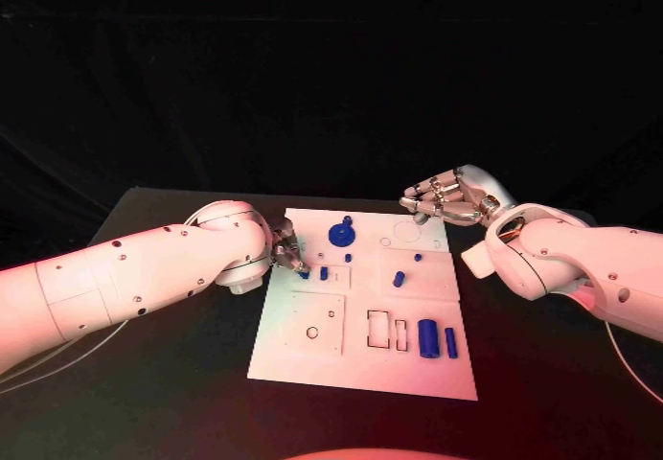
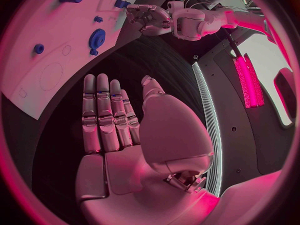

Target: Assemble the parts on the task board

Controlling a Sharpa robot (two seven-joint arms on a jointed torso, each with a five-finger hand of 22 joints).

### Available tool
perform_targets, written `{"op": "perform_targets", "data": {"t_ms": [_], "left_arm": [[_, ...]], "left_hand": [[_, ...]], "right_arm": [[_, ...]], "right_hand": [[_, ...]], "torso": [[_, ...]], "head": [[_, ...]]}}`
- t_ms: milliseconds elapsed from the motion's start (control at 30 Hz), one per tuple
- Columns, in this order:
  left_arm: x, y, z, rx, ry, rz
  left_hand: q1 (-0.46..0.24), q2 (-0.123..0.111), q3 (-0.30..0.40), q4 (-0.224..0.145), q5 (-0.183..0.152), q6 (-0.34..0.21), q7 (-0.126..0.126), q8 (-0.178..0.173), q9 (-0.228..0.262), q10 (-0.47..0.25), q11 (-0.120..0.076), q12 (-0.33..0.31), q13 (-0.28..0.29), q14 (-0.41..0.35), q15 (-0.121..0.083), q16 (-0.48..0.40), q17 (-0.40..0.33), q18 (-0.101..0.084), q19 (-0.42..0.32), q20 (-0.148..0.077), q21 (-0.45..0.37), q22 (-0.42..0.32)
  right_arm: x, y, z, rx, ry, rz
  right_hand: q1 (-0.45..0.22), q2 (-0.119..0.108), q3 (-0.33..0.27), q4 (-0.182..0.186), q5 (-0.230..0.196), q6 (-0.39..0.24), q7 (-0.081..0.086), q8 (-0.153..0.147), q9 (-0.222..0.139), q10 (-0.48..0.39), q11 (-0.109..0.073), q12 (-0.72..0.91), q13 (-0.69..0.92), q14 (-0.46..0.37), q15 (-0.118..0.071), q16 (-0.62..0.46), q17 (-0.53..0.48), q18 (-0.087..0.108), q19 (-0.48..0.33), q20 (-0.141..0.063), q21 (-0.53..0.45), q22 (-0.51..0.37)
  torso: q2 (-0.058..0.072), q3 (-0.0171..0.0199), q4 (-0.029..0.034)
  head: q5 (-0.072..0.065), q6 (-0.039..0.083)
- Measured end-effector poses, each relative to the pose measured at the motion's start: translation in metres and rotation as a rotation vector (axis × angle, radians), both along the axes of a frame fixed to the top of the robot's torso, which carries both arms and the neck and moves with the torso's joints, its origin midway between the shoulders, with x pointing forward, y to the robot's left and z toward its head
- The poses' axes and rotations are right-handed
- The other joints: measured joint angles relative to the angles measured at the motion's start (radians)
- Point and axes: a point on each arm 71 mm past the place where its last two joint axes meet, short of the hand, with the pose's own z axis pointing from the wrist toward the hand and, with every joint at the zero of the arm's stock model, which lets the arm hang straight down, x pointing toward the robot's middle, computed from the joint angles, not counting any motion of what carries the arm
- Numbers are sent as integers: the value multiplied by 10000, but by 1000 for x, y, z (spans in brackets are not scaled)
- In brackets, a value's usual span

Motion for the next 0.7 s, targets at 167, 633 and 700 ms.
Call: {"op": "perform_targets", "data": {"t_ms": [167, 633, 700], "left_arm": [[0, -1, 0, 36, 23, -27], [3, -2, -1, 117, 40, -45], [3, -1, -1, 133, 34, -37]], "left_hand": [[-170, -89, 101, -100, -1, 0, 0, 118, 4, 87, -15, 196, 141, 19, -58, 0, -1, 0, 73, -1, 39, -1], [-543, -225, 562, -601, -33, 0, -1, 254, 227, 156, -81, 384, 308, 6, -146, 0, -3, 0, 144, -73, 80, -1], [-557, -239, 583, -645, -37, 1, -1, 254, 228, 156, -81, 384, 320, 6, -146, 0, -2, 0, 144, -73, 79, -1]], "right_arm": [[0, 0, 0, 0, 4, 2], [0, 0, 0, -3, 5, -1], [0, 0, 0, -3, 4, 0]], "right_hand": [[0, 0, 0, 0, 0, 0, 0, 0, 0, 0, 0, 0, 0, 0, 0, 0, 0, -1, 0, 0, 0, 0], [-53, 53, -41, -41, 0, 0, 0, 0, 0, 0, 0, 0, -11, 0, 0, 0, -10, 0, 0, 0, -39, -16], [-53, 53, -41, -41, 0, 0, 0, 0, 0, 0, 0, 0, -11, 0, 0, 0, -10, 0, 0, 0, -39, -16]], "torso": [[-1, 1, -4], [-2, -5, -9], [-1, -6, -9]], "head": [[11, 2], [4, -23], [4, -23]]}}
